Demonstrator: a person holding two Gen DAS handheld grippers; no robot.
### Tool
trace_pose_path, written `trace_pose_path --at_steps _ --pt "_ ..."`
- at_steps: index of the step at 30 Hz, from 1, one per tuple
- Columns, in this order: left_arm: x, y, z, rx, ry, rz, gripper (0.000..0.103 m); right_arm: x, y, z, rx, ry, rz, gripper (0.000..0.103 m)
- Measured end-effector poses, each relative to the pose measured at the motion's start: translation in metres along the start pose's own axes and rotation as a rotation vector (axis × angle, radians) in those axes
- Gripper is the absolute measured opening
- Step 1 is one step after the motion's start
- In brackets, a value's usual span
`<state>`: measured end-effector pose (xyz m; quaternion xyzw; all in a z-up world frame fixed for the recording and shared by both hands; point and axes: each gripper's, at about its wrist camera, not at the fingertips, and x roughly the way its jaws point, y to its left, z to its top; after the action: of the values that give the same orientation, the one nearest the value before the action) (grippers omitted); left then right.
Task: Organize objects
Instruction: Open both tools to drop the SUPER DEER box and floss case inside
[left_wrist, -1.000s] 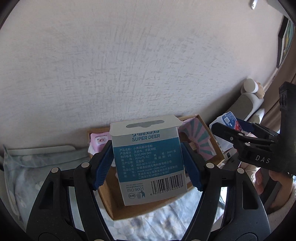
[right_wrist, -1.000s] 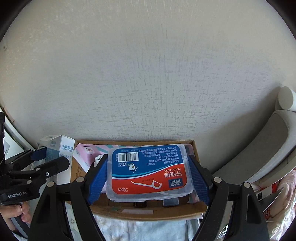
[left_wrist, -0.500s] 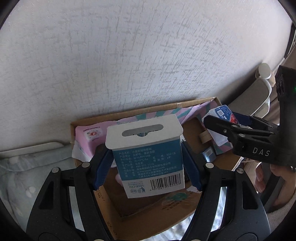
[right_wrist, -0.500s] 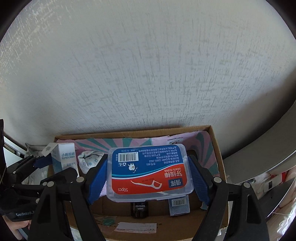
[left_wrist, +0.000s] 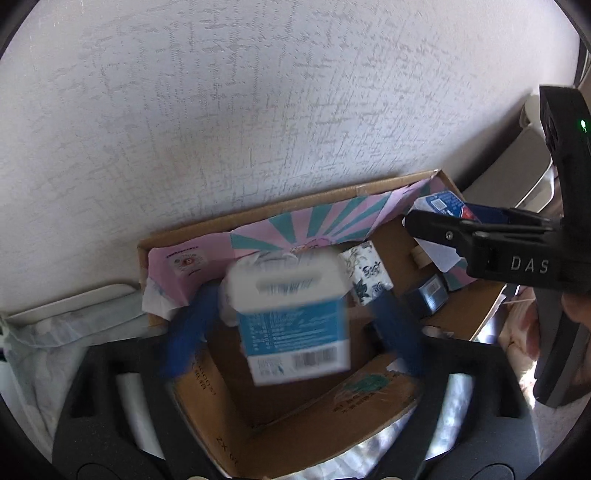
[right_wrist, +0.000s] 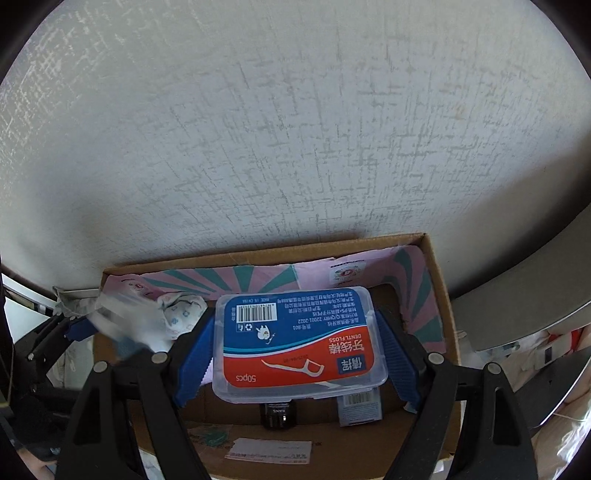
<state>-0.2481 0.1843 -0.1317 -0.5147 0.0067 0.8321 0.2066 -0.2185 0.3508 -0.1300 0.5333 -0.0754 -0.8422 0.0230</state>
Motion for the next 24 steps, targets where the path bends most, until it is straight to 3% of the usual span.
trace_pose_path --at_steps 2,12,24 --pt "0.000 -0.008 -0.002 0.009 0.000 -0.001 0.103 0.004 0.001 0.001 -0.006 0.024 0.004 0.103" --pt "-0.008 -0.001 -0.013 -0.002 0.010 -0.008 0.103 0.000 0.002 -0.001 -0.016 0.028 -0.004 0.103" --pt "-0.045 0.003 -0.014 -0.021 -0.059 0.017 0.103 -0.011 0.021 0.005 -0.035 -0.001 0.001 0.103"
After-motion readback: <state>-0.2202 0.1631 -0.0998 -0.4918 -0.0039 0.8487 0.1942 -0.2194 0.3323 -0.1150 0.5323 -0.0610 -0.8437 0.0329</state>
